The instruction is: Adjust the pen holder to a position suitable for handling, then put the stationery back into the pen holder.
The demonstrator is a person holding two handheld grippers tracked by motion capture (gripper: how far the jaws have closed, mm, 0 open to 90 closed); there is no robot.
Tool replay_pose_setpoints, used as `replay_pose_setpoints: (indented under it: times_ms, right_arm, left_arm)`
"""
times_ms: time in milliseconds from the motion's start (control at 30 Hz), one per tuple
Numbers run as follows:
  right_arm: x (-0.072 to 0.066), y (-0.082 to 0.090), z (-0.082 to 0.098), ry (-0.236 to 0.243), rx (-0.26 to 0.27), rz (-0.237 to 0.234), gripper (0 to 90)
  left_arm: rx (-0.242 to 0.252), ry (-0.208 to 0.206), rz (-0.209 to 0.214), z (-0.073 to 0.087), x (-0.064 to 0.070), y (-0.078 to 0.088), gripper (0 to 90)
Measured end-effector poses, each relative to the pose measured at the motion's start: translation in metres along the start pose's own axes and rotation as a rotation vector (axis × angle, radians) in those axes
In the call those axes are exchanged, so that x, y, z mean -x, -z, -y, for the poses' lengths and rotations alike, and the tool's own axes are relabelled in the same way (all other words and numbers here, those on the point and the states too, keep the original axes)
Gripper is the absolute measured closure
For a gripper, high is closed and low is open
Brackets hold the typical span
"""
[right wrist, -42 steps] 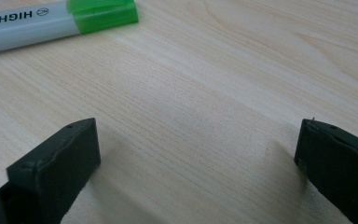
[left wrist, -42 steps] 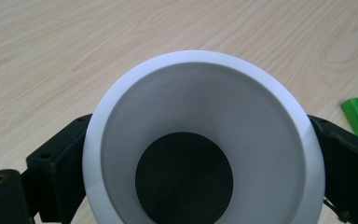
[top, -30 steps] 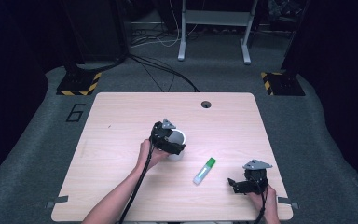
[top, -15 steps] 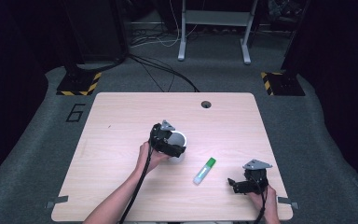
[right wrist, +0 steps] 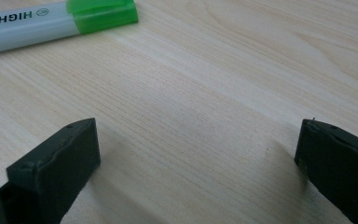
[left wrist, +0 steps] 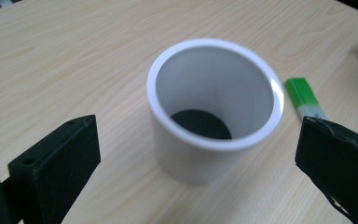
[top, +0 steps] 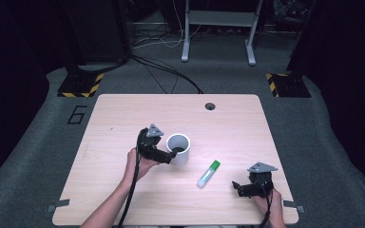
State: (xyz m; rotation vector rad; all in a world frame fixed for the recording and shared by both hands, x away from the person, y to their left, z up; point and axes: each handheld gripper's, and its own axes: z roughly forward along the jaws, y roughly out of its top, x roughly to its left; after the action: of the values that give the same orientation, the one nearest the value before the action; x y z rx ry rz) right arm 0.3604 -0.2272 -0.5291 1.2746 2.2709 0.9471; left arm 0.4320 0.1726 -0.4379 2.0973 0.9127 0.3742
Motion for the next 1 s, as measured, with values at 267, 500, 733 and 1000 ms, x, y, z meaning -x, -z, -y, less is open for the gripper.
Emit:
replay_pose_setpoints:
  times_ms: [267, 500, 733, 1000]
  right_arm:
    - [-0.001, -0.002, -0.001, -0.003, 0.014, 0.012, 0.0]
    - [0.000, -0.001, -0.003, 0.002, -0.010, 0.015, 0.0]
    - [-0.001, 0.000, -0.006, -0.054, -0.022, 0.028, 0.0]
    - [-0.015, 0.003, -0.025, -0.169, 0.012, -0.019, 0.0]
  left_arm:
    - [-0.025, 0.008, -0.053, 0.037, -0.007, 0.020, 0.1]
    - [-0.064, 0.053, -0.081, 0.077, -0.012, 0.035, 0.1]
    - [-0.093, 0.111, -0.123, 0.117, -0.016, 0.043, 0.1]
    - [-0.097, 0.156, -0.157, 0.142, -0.015, 0.043, 0.2]
